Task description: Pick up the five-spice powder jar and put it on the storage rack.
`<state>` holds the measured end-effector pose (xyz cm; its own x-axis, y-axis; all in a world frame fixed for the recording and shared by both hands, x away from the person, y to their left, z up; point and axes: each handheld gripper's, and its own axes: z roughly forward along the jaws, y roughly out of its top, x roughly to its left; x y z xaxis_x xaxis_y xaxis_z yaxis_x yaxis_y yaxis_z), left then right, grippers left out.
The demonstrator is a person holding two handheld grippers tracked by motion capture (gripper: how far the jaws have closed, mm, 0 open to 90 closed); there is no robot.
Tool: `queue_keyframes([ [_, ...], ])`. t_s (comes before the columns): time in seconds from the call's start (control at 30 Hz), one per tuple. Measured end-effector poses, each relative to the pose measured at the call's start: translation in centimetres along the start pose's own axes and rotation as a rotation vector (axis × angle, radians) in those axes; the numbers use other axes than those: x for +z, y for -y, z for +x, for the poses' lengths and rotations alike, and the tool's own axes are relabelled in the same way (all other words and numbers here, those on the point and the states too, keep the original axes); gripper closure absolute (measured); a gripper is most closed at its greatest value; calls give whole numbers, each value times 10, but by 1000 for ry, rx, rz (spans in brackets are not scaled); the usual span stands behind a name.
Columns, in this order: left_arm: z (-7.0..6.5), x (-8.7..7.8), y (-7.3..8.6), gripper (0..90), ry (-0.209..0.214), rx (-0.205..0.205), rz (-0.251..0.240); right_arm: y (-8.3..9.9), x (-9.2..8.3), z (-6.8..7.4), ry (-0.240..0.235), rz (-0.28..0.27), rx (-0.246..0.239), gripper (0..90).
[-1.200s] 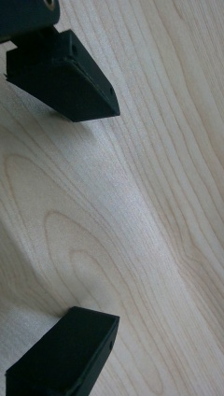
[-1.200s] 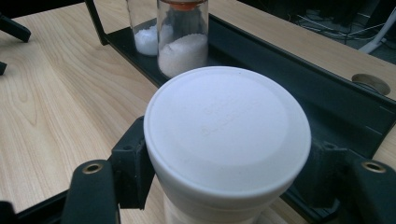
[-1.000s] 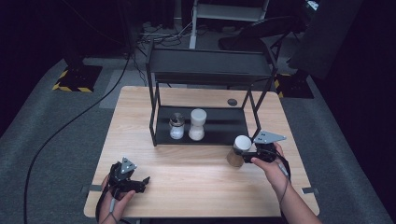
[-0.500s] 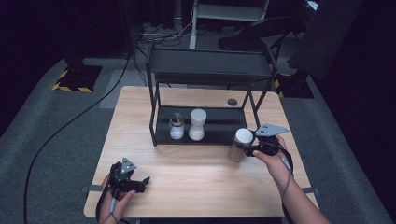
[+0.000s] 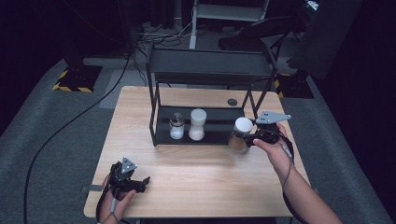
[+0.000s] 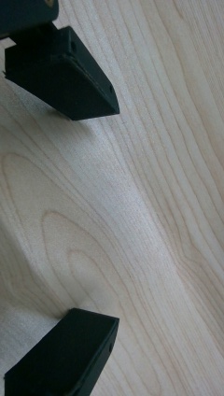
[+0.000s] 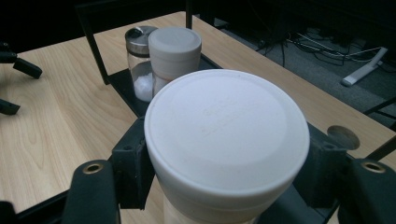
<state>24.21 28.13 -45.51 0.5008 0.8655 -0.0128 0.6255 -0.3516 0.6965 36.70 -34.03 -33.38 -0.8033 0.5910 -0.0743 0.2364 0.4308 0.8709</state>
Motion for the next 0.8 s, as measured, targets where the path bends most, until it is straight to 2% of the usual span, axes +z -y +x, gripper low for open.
queue_keyframes([
  [0.43, -1, 1, -1, 2, -2, -4, 2, -22, 18, -15, -18, 1, -5, 334],
  [0.8, -1, 1, -2, 1, -2, -5, 4, -27, 42, -25, -27, 11, 14, 334],
])
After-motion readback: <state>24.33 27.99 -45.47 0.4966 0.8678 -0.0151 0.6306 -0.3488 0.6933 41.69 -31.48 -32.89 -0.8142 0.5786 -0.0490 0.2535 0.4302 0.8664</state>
